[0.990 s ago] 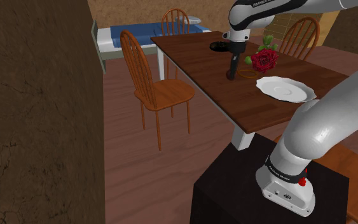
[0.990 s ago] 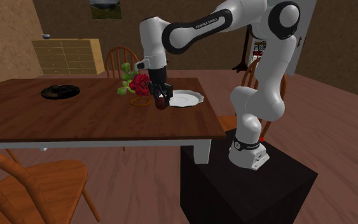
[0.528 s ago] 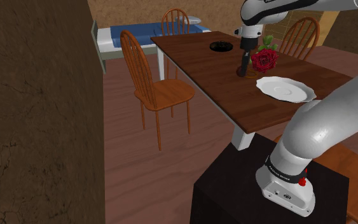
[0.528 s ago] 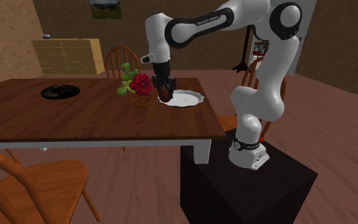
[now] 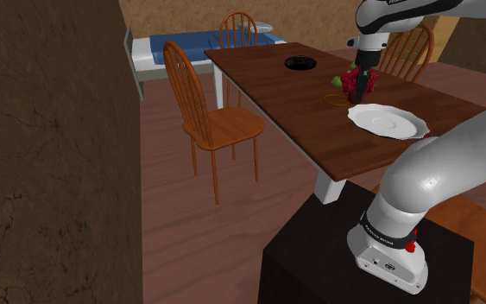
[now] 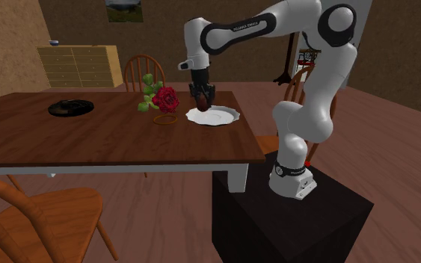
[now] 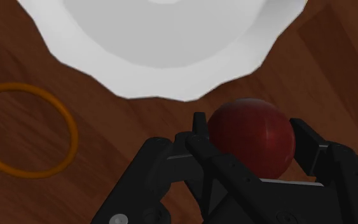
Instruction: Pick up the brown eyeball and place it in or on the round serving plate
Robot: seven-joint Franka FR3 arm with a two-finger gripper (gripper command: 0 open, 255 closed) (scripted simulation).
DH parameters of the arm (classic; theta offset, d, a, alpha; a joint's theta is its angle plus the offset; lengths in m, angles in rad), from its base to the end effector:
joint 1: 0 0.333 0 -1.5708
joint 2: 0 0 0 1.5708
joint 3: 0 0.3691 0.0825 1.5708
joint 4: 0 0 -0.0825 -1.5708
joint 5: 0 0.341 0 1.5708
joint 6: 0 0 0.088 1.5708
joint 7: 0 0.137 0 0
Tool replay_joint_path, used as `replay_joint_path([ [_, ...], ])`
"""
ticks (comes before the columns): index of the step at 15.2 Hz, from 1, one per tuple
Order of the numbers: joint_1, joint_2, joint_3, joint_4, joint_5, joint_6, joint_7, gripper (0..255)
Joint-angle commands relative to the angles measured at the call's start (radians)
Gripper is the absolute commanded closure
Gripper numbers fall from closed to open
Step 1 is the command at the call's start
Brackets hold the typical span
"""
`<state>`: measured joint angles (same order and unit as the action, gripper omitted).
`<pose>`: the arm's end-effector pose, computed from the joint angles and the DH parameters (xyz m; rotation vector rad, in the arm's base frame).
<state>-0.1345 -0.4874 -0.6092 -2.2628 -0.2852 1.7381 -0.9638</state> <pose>0.2151 -0.2929 0.5303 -3.0198 -0.5418 0.1164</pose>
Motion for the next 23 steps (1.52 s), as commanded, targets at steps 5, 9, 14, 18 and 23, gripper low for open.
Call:
replay_joint_path([
  [5, -0.048, 0.007, -0.113, 0.043, -0.056, -0.007, -0.148, 255],
  [9, -0.066, 0.036, -0.199, 0.091, -0.078, -0.005, -0.252, 255],
  [14, -0.068, 0.058, -0.247, 0.079, -0.085, 0.038, -0.291, 255],
  [18, -0.067, 0.07, -0.267, 0.036, -0.089, 0.094, -0.291, 255],
  [23, -0.061, 0.093, -0.295, -0.014, -0.09, 0.165, -0.294, 255],
])
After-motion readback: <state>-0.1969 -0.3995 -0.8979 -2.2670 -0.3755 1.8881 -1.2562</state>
